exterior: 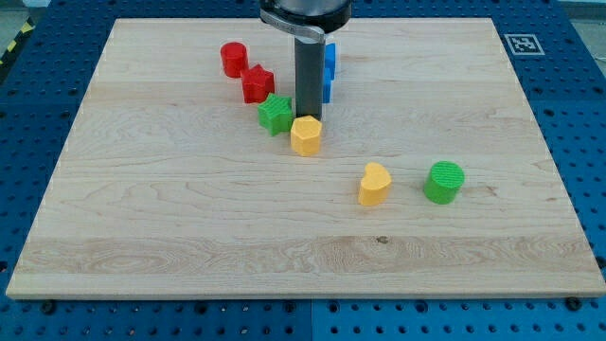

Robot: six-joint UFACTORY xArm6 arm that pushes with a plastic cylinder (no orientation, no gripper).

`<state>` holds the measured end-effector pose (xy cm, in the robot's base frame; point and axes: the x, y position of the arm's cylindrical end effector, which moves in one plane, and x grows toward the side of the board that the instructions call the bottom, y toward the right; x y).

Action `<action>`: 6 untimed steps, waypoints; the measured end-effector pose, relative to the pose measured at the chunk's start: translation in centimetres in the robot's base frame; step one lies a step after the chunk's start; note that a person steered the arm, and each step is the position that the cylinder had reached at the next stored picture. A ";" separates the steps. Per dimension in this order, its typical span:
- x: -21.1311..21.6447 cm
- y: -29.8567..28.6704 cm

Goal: Slide the yellow hexagon towards the yellow heart

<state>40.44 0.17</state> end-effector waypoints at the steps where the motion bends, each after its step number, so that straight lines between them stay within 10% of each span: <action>1: 1.7 0.0; 6: 6.1 -3.6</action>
